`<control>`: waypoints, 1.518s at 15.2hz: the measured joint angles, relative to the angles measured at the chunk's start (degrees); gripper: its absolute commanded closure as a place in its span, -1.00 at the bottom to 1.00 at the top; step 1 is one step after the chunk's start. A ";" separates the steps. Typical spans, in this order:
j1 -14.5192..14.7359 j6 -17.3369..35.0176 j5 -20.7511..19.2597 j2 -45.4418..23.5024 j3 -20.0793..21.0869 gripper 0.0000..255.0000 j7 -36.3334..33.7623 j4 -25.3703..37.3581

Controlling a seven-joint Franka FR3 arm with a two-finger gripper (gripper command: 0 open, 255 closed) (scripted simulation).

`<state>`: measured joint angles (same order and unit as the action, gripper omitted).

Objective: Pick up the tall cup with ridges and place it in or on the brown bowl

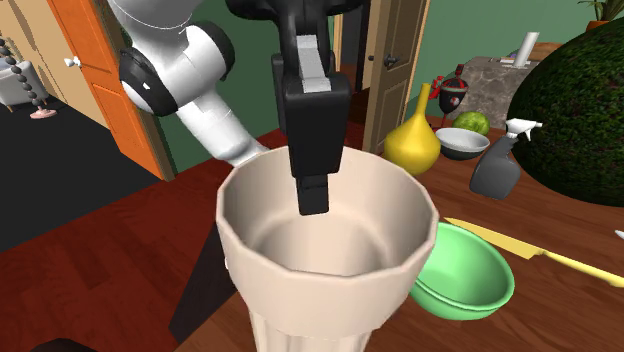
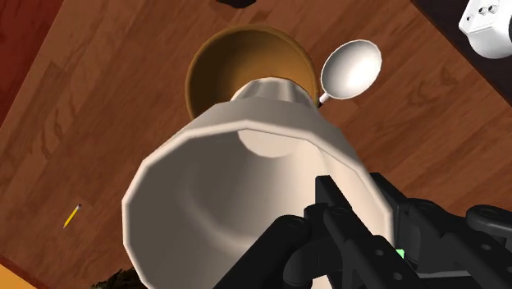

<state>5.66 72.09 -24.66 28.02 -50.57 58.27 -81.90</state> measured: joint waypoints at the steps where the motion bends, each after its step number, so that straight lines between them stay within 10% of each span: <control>1: 1.67 -0.07 0.76 -2.02 -3.57 1.00 2.20 2.73; 5: 4.31 1.38 1.61 -4.11 -9.97 1.00 5.83 4.85; 23: -3.40 13.91 -4.02 6.21 -3.23 1.00 -0.04 -17.72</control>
<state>2.26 86.00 -28.68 34.24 -53.80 58.23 -99.61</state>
